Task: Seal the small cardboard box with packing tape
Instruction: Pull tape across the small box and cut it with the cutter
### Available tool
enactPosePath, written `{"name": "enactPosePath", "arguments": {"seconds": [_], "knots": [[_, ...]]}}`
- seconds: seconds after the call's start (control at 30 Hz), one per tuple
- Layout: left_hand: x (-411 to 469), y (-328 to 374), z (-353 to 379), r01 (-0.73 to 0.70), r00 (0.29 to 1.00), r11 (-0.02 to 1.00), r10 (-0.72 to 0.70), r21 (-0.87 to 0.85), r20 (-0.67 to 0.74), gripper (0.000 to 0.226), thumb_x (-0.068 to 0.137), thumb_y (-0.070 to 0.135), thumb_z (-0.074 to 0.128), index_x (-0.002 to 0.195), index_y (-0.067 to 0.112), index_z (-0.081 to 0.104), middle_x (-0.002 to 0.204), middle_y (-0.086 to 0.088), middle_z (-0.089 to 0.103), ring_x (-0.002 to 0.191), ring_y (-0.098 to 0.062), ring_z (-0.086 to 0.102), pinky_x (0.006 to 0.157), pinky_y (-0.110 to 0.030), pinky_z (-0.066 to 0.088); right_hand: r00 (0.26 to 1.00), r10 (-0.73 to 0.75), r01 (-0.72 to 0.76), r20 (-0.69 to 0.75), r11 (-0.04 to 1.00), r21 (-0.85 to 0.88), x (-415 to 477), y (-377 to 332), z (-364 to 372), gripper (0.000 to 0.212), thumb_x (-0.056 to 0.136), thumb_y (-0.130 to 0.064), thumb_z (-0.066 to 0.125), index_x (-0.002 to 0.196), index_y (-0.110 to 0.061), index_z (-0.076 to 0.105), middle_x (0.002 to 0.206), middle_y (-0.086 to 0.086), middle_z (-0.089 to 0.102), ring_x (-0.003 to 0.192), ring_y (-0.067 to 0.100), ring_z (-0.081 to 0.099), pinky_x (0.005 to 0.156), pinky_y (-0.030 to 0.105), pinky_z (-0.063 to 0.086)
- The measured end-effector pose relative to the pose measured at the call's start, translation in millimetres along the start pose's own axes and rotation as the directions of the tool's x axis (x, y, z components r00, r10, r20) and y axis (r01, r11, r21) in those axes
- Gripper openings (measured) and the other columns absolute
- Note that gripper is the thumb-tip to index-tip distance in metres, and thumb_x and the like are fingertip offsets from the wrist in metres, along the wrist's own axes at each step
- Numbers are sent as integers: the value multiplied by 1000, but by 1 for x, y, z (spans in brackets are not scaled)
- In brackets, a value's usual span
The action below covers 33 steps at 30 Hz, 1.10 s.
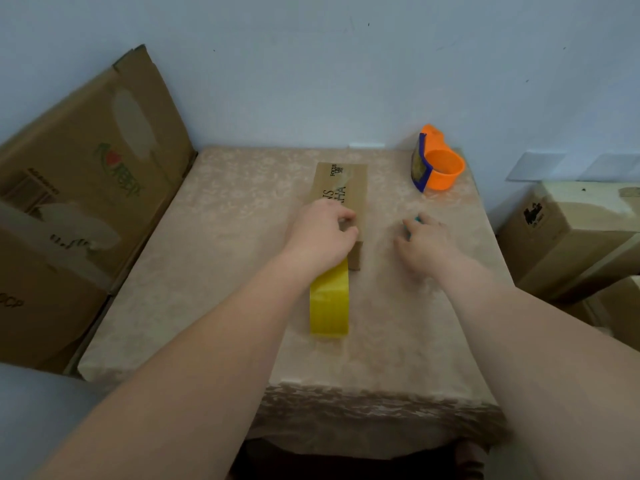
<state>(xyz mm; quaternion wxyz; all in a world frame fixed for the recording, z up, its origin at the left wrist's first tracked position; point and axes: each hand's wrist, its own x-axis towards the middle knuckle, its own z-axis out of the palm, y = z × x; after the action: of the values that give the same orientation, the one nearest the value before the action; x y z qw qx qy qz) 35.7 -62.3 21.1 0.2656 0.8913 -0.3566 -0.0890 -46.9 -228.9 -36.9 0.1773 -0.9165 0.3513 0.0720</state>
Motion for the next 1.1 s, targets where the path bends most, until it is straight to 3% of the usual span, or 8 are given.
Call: {"name": "enactPosePath", "arguments": {"seconds": [0.17,0.33,0.47,0.57,0.7,0.83,0.9,1.1], "knots": [[-2,2,0,10,1000,1000,-9,2,-20,36,86,26,56,122,23,62,136,-1,52,127,-18,44,102,-26,31,990,-63,74,-125,993,87,-8,-4,1,30,91,-24,51,109,-2,63,125,16,53,111,35,55,95,39,46],[-5,4,-4,49,999,998,-48,-46,16,37,87,25,56,124,22,61,141,-1,48,130,-16,42,103,-24,29,982,-101,130,-160,974,185,-20,-5,7,30,80,6,54,103,-9,66,112,16,55,102,37,58,87,35,46],[-13,3,-9,121,993,971,-120,-206,19,42,86,24,58,128,23,57,142,0,48,130,-17,44,107,-27,32,987,58,-6,-150,946,325,-37,-3,12,50,80,-5,64,127,-14,53,126,16,49,112,33,53,92,31,43],[-26,-2,-13,204,971,931,-233,-303,-62,50,83,24,61,132,26,52,137,-4,48,127,-21,44,108,-34,35,987,147,-112,-66,921,374,-47,-1,11,45,77,-16,69,121,-12,58,116,16,62,105,33,59,84,33,48],[-46,-9,-15,413,875,784,-483,-463,-39,49,78,32,64,123,20,49,124,-7,51,116,-26,50,100,-45,44,981,116,-37,-154,898,439,-58,-17,-5,18,84,-25,62,93,-10,66,86,13,64,85,31,60,70,34,44],[-65,-7,-13,604,767,451,-553,-657,326,51,74,42,67,114,15,50,108,-9,62,93,-28,64,84,-45,54,929,-76,248,-362,855,456,-64,-54,-27,16,90,-25,55,88,-10,60,72,2,53,75,23,50,61,29,30],[-72,-6,-9,620,755,326,-494,-714,431,43,79,38,65,115,16,55,95,-8,65,80,-24,65,72,-36,55,903,-220,373,-370,828,419,-69,-70,-30,19,92,-22,54,100,-6,62,82,7,59,80,24,53,66,33,38],[-79,-3,-2,535,831,299,-355,-790,428,24,89,19,55,113,21,58,89,-4,69,73,-19,66,66,-30,51,865,-458,498,-206,833,242,-64,-81,-21,27,89,-23,60,115,-16,67,113,12,69,106,29,61,91,35,47]]}}
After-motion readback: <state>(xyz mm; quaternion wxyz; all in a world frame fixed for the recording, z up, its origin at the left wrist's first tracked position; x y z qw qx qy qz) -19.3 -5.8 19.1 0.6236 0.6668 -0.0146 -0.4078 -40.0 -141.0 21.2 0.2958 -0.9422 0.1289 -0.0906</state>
